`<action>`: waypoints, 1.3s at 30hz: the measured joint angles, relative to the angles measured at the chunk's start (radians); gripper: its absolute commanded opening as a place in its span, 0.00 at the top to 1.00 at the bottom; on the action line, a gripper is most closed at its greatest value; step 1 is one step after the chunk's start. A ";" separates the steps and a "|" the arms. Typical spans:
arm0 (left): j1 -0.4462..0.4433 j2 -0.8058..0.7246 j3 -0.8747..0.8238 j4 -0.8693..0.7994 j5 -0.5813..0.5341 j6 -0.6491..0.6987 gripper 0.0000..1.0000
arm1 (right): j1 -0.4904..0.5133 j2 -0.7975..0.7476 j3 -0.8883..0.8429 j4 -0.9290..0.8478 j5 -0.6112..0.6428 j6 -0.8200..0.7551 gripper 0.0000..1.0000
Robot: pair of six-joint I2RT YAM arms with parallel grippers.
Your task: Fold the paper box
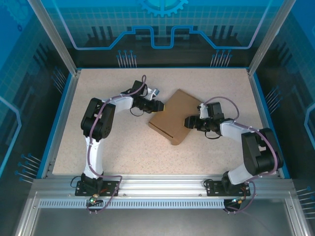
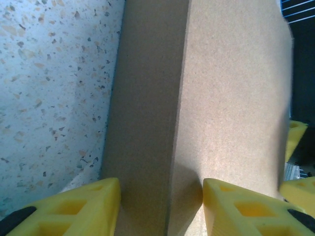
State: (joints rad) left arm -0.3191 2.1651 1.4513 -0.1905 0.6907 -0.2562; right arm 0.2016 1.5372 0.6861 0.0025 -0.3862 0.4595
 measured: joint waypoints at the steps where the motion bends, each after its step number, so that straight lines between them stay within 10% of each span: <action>1: 0.000 0.000 0.000 -0.003 -0.003 0.001 0.53 | 0.000 0.013 0.000 0.010 -0.008 0.003 0.29; 39: 0.001 -0.006 -0.015 0.031 -0.039 -0.007 0.71 | -0.027 0.108 -0.052 0.324 -0.122 0.167 0.33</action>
State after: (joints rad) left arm -0.3180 2.1586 1.4361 -0.1596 0.6518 -0.2630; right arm 0.1749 1.6451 0.6338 0.3267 -0.5087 0.6266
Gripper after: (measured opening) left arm 0.298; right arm 0.668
